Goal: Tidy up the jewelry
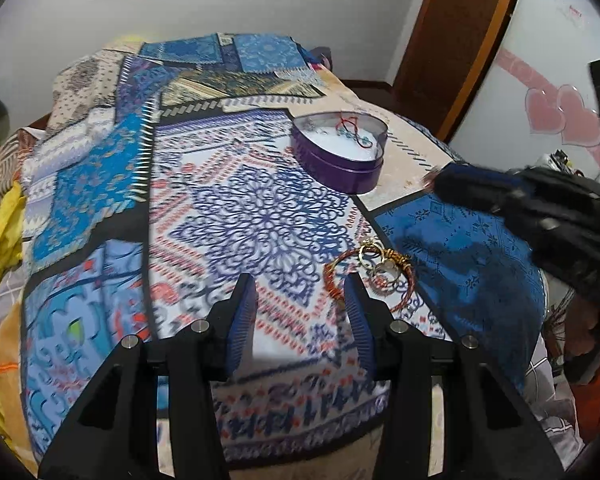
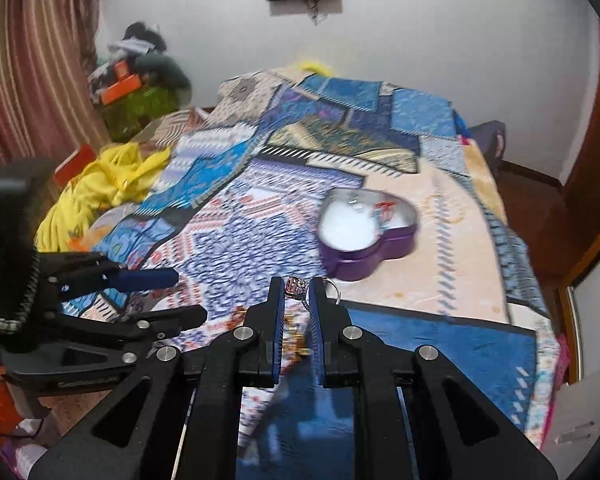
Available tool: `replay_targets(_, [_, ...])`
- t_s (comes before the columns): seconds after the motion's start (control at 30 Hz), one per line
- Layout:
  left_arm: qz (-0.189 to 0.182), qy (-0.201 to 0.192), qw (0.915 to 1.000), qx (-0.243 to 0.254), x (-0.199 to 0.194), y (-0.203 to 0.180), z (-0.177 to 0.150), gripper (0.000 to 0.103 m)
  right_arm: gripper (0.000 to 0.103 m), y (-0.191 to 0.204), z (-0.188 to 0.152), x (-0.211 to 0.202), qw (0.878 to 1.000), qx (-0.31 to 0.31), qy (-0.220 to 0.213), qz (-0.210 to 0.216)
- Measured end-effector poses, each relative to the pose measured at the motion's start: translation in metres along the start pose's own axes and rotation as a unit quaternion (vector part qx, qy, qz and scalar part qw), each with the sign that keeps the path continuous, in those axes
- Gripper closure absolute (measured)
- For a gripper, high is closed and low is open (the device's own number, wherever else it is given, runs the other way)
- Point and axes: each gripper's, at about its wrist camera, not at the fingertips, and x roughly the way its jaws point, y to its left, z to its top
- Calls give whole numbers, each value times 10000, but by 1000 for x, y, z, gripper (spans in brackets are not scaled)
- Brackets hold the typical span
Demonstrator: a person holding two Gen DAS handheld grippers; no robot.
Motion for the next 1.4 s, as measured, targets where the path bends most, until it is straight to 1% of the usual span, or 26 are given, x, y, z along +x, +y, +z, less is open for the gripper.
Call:
replay_targets(0.07, [-74, 83, 9999, 39, 8, -5, 2, 59, 92, -8, -1, -2, 9999, 73, 1, -81])
replay_targets(0.13, [-54, 205, 9997, 88, 18, -10, 4, 67, 92, -15, -5, -2, 9998, 154, 24, -123])
replay_targets(0.17, [-47, 293, 9995, 111, 24, -12, 5, 69, 92, -18, -8, -3, 9997, 191, 37, -145])
replay_targets(0.2, [-55, 367, 9992, 117, 30, -14, 5, 74, 92, -21, -10, -2, 9996, 231, 52, -151])
replay_targets(0.27, [-41, 369, 9992, 136, 34, -17, 5, 77, 92, -25, -14, -2, 9994, 299, 75, -143])
replay_targets(0.3, [-68, 369, 9992, 140, 36, -18, 5, 85, 92, -27, -15, -2, 9993, 323, 83, -139])
replay_targets(0.33, [-136, 394, 9990, 131, 37, -19, 6, 96, 92, -28, -16, -2, 9993, 341, 90, -133])
replay_targets(0.4, [-171, 407, 9990, 104, 39, -20, 7, 97, 92, -30, -17, -2, 9992, 375, 85, -110])
replay_targets(0.53, [-93, 304, 9995, 87, 33, -22, 9, 98, 92, -34, -19, -6, 9991, 418, 35, -60])
replay_targets(0.6, [-40, 172, 9998, 92, 24, -23, 12, 98, 92, -36, -19, -8, 9991, 426, 9, -47])
replay_targets(0.8, [-33, -218, 9997, 83, -3, -25, 24, 98, 92, -37, -19, -14, 9990, 436, -57, -26])
replay_targets(0.93, [-7, -409, 9991, 95, -16, -27, 32, 98, 92, -37, -17, -17, 9990, 437, -105, -28])
replay_targets(1.13, [63, -675, 9977, 81, -29, -25, 43, 98, 92, -37, -8, -22, 9988, 431, -243, -34])
replay_targets(1.4, [105, -923, 9957, 36, -31, -21, 62, 98, 92, -36, 9, -23, 9983, 380, -451, -33])
